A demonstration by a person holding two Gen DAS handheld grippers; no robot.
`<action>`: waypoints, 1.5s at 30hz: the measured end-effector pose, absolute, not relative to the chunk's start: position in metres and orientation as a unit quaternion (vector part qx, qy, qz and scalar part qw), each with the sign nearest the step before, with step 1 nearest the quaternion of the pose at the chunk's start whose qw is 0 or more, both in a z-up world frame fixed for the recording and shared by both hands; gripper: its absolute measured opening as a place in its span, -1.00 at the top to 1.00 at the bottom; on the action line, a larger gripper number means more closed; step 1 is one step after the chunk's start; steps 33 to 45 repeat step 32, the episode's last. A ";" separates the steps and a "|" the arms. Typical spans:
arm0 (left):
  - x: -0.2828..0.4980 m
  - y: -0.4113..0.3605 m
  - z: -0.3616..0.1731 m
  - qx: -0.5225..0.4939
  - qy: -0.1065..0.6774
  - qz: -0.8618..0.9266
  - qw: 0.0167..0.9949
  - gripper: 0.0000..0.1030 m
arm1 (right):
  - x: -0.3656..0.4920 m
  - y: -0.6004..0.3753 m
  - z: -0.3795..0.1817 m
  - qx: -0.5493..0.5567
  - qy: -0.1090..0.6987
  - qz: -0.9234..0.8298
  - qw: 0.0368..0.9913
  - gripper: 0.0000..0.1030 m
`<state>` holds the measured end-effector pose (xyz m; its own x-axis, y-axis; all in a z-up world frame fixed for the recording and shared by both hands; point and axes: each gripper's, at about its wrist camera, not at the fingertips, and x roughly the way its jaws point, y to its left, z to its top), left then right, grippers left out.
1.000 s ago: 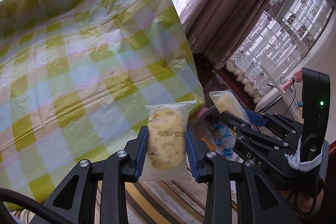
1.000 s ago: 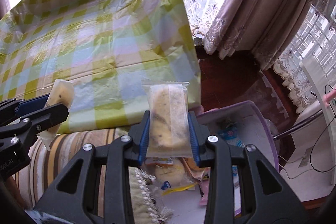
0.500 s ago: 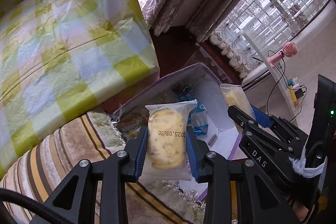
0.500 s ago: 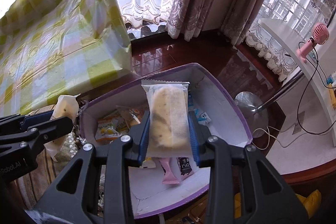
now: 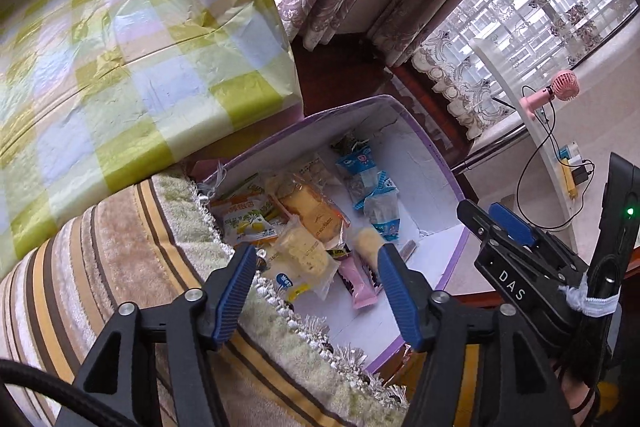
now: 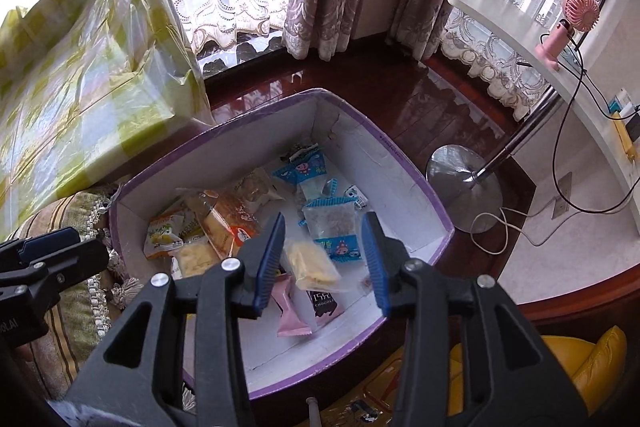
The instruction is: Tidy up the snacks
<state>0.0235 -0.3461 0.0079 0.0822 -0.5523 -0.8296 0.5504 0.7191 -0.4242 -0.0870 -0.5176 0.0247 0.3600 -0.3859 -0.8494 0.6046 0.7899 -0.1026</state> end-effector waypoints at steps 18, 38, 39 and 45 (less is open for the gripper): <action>-0.014 -0.341 0.020 0.039 0.540 -0.379 0.751 -0.81 | -0.113 -0.513 0.031 0.119 0.482 -0.308 0.812 -0.03; -0.019 -0.352 0.019 0.058 0.532 -0.393 0.748 -0.98 | -0.115 -0.515 0.026 0.124 0.488 -0.312 0.806 -0.03; -0.019 -0.352 0.019 0.058 0.532 -0.393 0.748 -0.98 | -0.115 -0.515 0.026 0.124 0.488 -0.312 0.806 -0.03; -0.019 -0.352 0.019 0.058 0.532 -0.393 0.748 -0.98 | -0.115 -0.515 0.026 0.124 0.488 -0.312 0.806 -0.03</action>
